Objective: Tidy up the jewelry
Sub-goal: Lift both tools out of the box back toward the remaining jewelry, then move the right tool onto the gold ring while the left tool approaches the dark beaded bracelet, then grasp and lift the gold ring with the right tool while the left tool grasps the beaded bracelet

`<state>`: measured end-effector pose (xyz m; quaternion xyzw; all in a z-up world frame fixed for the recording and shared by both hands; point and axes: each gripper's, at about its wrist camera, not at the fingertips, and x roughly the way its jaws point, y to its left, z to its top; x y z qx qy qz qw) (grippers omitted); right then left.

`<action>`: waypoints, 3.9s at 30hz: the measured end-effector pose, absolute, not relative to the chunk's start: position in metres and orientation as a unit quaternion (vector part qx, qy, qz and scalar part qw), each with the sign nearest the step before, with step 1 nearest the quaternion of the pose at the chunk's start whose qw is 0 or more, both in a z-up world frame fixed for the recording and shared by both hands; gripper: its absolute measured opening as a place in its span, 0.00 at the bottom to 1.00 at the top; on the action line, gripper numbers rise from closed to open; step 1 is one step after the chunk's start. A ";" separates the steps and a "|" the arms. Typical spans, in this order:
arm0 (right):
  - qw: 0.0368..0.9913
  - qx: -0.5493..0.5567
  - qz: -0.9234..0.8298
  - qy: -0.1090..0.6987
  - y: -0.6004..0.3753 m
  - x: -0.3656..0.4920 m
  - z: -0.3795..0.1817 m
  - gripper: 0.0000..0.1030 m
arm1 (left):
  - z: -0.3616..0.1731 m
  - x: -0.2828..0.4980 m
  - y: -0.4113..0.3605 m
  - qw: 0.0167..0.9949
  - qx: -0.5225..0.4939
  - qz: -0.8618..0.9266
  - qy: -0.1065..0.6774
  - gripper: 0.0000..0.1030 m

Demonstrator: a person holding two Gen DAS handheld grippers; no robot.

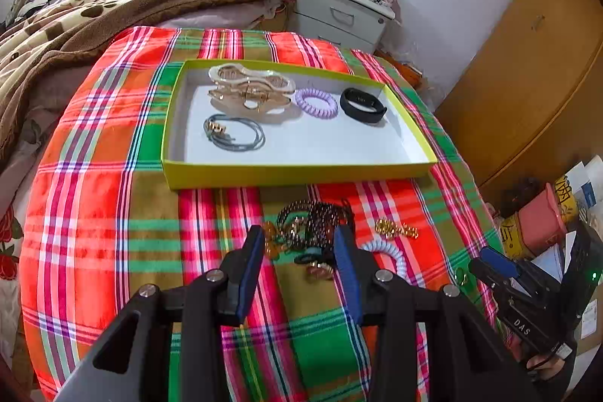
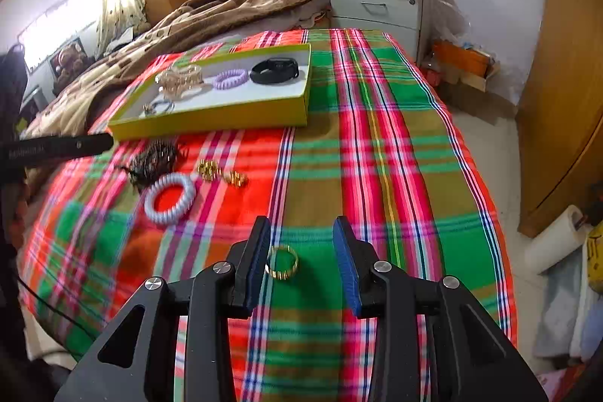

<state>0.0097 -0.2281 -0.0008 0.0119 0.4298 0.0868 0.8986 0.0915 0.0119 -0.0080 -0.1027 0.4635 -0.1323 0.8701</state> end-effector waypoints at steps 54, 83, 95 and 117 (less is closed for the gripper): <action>0.914 0.021 0.090 0.396 -0.228 0.017 -0.004 0.22 | -0.029 0.118 -0.035 0.862 -0.001 -0.122 0.492 0.39; 0.916 0.038 0.097 0.388 -0.235 0.021 -0.005 0.22 | -0.010 0.100 -0.004 0.865 -0.053 -0.148 0.476 0.04; 0.915 0.039 0.102 0.390 -0.234 0.020 -0.006 0.22 | -0.034 0.087 -0.033 0.855 -0.010 -0.134 0.501 0.37; 0.914 0.043 0.099 0.390 -0.236 0.021 -0.009 0.22 | -0.041 0.091 -0.041 0.861 -0.002 -0.119 0.495 0.19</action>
